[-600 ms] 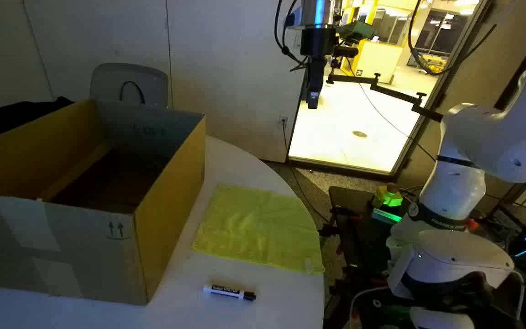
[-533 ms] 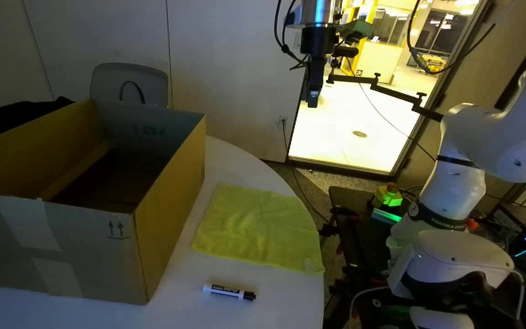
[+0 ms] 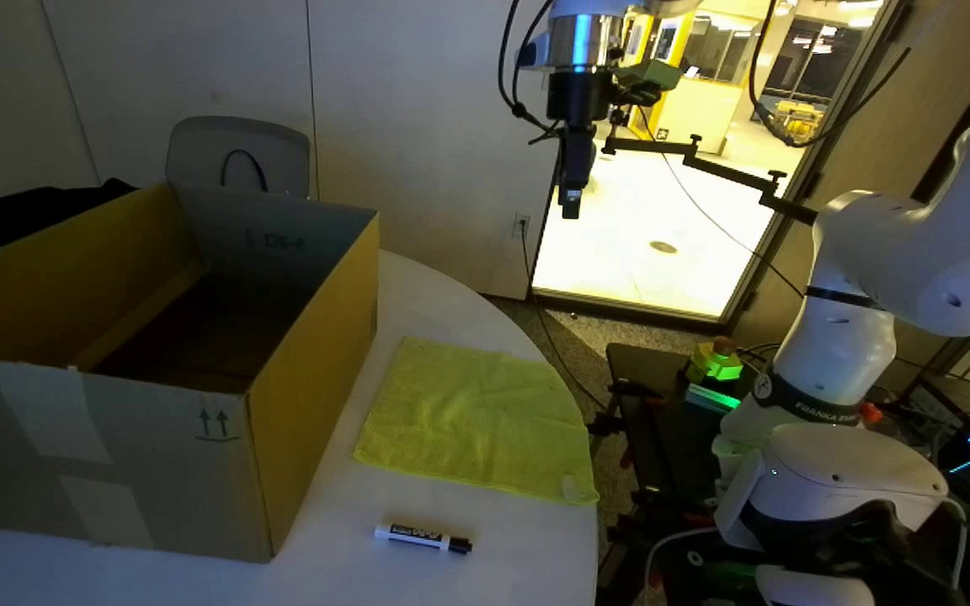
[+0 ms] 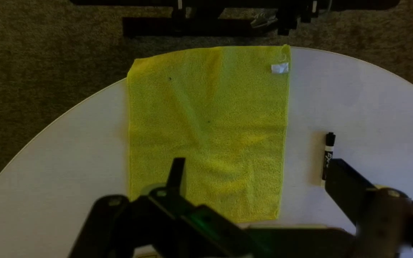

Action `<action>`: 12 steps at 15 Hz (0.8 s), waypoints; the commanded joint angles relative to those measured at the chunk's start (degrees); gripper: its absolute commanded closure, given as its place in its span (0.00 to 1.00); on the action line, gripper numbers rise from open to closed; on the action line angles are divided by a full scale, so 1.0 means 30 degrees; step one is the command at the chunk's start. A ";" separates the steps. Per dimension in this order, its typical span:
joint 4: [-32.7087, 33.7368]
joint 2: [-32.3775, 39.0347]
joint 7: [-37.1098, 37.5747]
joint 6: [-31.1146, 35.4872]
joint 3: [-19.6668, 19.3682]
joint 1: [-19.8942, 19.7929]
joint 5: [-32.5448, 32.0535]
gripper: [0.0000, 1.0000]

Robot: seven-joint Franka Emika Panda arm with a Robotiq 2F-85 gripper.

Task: Put the marker on the towel and wrap it, then put the towel in the box

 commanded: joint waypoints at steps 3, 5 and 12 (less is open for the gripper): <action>-0.1953 0.2444 0.1704 0.4810 0.2199 0.1054 0.0746 0.00; -0.2090 0.3975 0.2296 0.5894 0.3158 0.1770 0.1102 0.00; -0.0343 0.9643 0.5151 0.9271 0.5749 0.3603 0.1319 0.00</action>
